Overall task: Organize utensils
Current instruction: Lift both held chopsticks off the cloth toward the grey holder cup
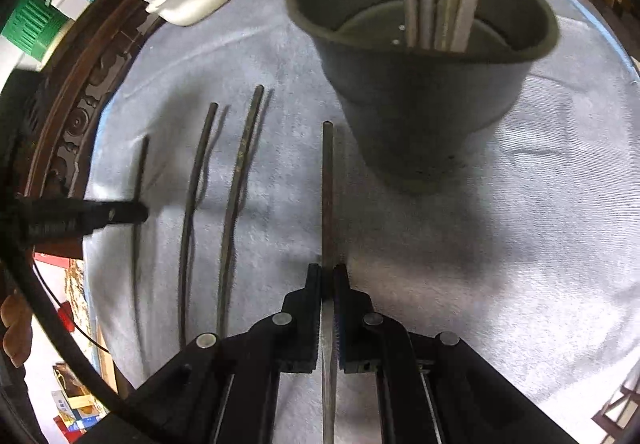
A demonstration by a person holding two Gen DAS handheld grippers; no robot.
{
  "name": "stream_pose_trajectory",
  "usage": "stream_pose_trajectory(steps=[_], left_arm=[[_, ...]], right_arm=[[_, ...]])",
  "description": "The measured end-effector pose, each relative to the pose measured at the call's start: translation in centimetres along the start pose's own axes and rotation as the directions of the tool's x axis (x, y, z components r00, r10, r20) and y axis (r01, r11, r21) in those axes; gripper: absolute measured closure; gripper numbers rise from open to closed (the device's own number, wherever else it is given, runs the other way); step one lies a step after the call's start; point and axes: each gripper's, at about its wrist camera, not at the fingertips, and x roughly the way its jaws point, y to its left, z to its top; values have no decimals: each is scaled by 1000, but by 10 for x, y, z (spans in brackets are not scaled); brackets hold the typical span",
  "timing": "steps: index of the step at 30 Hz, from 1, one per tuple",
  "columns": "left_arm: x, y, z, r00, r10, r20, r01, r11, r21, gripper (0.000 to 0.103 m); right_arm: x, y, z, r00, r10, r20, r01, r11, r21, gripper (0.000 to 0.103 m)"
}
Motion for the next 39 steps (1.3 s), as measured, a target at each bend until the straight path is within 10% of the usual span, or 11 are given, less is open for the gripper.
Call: stream_pose_trajectory(steps=[10,19,29,39], left_arm=[[25,39,13,988,-6,-153,7,1000,7,97],[30,34,11,990,-23,-139,25,1000,13,97],[-20,86,-23,976,-209,52,213,972,-95,98],[-102,94,-50,910,-284,301,326,940,-98,98]], right_arm=[[16,22,19,963,-153,-220,129,985,-118,94],[30,51,33,920,-264,-289,199,952,-234,96],[-32,66,3,996,-67,-66,57,988,-143,97],[-109,27,-18,980,75,185,-71,997,-28,97]])
